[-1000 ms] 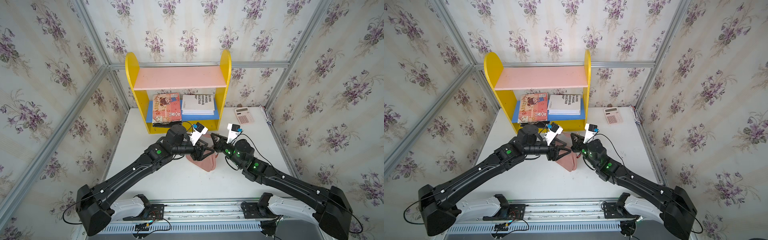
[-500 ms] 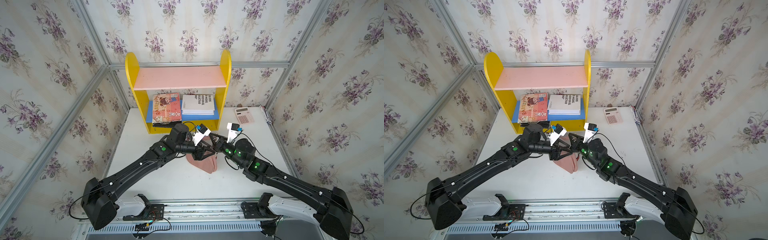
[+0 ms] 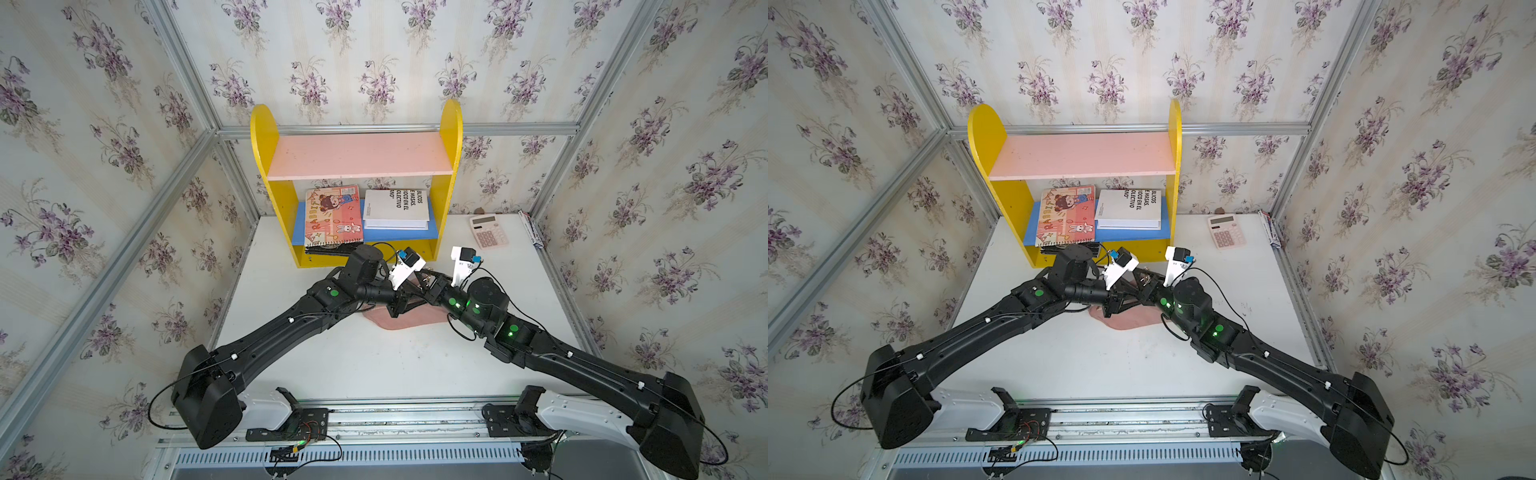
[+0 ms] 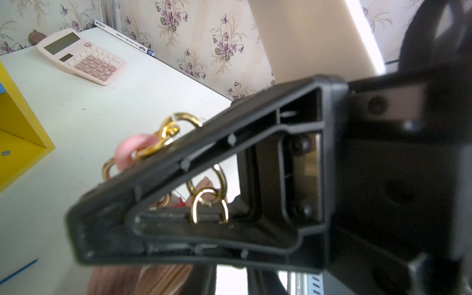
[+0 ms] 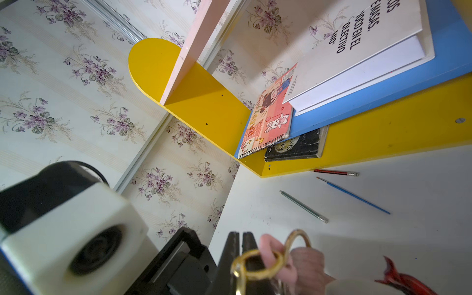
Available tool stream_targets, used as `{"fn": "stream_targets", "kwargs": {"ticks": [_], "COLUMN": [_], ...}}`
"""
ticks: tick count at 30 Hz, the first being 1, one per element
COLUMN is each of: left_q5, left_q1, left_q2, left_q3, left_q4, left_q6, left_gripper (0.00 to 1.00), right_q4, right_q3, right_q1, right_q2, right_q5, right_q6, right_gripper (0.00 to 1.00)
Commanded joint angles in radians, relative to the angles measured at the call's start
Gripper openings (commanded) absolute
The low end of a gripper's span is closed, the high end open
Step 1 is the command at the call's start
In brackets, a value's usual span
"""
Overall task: Remove the decoration from the bag
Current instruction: Pick up the bag from the center of the board.
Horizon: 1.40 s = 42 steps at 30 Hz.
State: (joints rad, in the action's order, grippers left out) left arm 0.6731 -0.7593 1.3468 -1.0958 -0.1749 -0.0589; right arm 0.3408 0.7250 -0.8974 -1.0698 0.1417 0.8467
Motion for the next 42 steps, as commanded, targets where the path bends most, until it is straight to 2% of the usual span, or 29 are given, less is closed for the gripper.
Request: {"fn": "stream_targets", "kwargs": {"ticks": [1,7,13,20,25,30,31,35,42], "left_q5": [-0.048,-0.08,-0.113,-0.137,-0.113,-0.063,-0.048,-0.011,0.112], "left_q1": [0.002,0.0,-0.005,-0.002,0.003,0.01,0.011,0.027,0.105], "left_q2": [-0.018,-0.056,-0.056,-0.07,-0.105,-0.117,-0.118,-0.123,-0.114], "left_q3": [-0.01,0.028,0.058,0.044,0.044,0.044,0.045,0.029,-0.003], "left_q4": [-0.032,0.001,0.113,0.082,0.023,-0.007,-0.007,-0.017,-0.03], "left_q6": [0.022,-0.028,-0.065,-0.018,0.004,-0.003,-0.009,-0.022,-0.109], "left_gripper": [0.34,0.43,0.42,0.21,0.19,0.04,0.0,0.0,0.0], "right_q4": [0.066,0.068,0.073,0.082,0.083,0.09,0.092,0.101,0.1], "right_q3": [0.005,0.023,0.062,0.073,0.07,0.075,0.074,0.059,-0.007], "right_q1": [-0.004,-0.004,-0.026,-0.058,-0.06,-0.06,-0.06,-0.06,-0.056], "right_q2": [-0.001,-0.006,-0.039,-0.045,-0.041,-0.048,-0.047,-0.022,0.062], "right_q5": [-0.004,0.021,0.032,0.053,0.056,0.035,0.031,0.027,-0.044], "right_q6": [0.023,0.056,0.093,0.104,0.1,0.079,0.068,0.005,-0.247], "right_gripper": [0.0,0.0,0.0,0.0,0.0,0.0,0.03,0.11,0.5]}}
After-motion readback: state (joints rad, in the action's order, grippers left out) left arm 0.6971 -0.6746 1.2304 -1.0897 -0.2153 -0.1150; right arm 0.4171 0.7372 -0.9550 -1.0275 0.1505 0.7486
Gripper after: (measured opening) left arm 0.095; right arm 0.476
